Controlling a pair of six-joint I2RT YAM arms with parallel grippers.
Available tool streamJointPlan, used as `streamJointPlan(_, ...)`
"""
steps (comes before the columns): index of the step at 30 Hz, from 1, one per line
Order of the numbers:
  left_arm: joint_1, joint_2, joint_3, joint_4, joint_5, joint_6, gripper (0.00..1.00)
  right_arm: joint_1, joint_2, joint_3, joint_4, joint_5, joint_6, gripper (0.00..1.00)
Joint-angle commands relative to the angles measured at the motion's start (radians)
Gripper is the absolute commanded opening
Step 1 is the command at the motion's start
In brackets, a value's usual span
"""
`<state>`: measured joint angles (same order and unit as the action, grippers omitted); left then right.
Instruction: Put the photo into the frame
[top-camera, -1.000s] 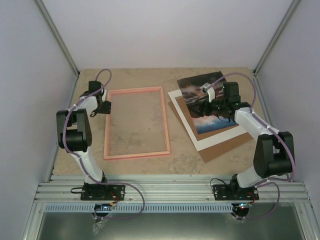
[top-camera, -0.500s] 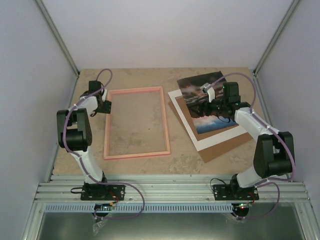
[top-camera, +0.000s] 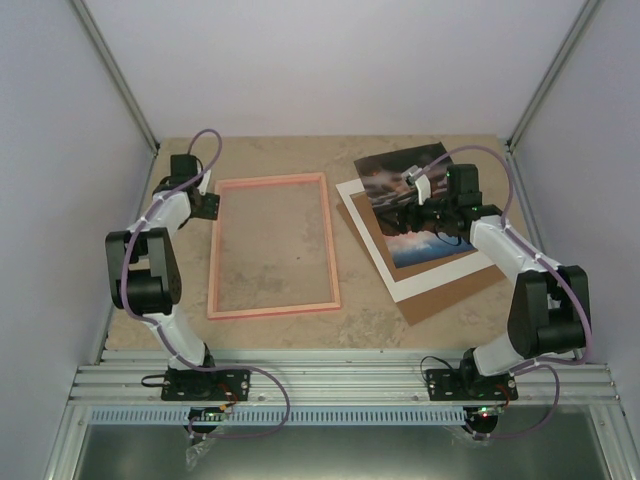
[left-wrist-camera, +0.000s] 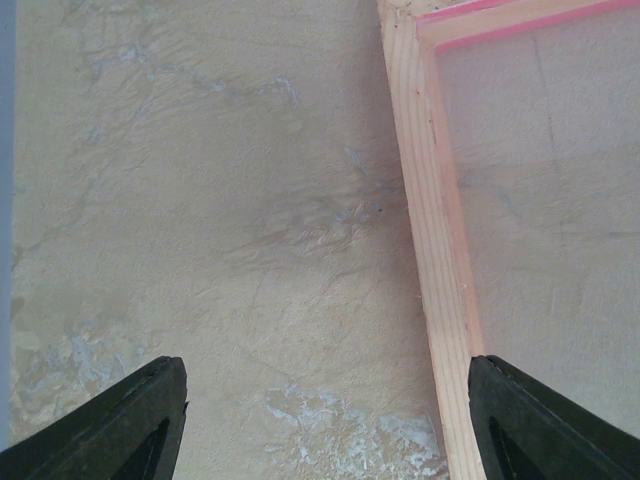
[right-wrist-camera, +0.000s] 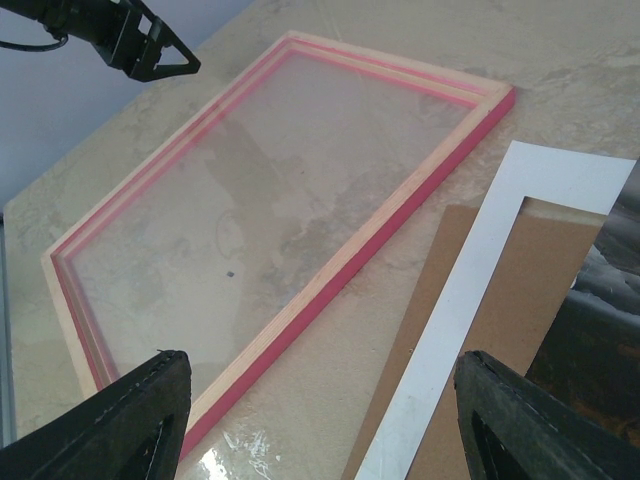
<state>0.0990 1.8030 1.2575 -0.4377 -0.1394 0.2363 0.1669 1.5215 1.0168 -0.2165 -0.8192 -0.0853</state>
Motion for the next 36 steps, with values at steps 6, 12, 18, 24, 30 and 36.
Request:
streamJointPlan(6, 0.005, 0.049, 0.022, -0.016, 0.038, 0.016, 0.80, 0.003, -0.023, -0.014, 0.012, 0.003, -0.010, 0.73)
streamJointPlan(12, 0.005, 0.096, 0.042, -0.020, 0.053, 0.014, 0.81, 0.003, -0.014, -0.014, 0.011, 0.004, -0.012, 0.73)
streamJointPlan(18, 0.005, 0.127, 0.045, -0.013, 0.046, 0.014, 0.81, 0.003, -0.009, -0.011, 0.011, 0.005, -0.011, 0.73)
streamJointPlan(24, 0.005, 0.157, 0.044, 0.000, 0.026, 0.015, 0.81, 0.003, -0.008, -0.009, 0.008, 0.008, -0.013, 0.73)
streamJointPlan(30, 0.005, 0.171, 0.064, -0.004, 0.017, 0.014, 0.82, 0.003, -0.009, -0.008, 0.007, 0.010, -0.013, 0.73)
streamJointPlan(36, 0.005, 0.086, 0.065, -0.074, 0.058, 0.013, 0.82, 0.003, -0.024, -0.011, -0.002, 0.014, -0.019, 0.73)
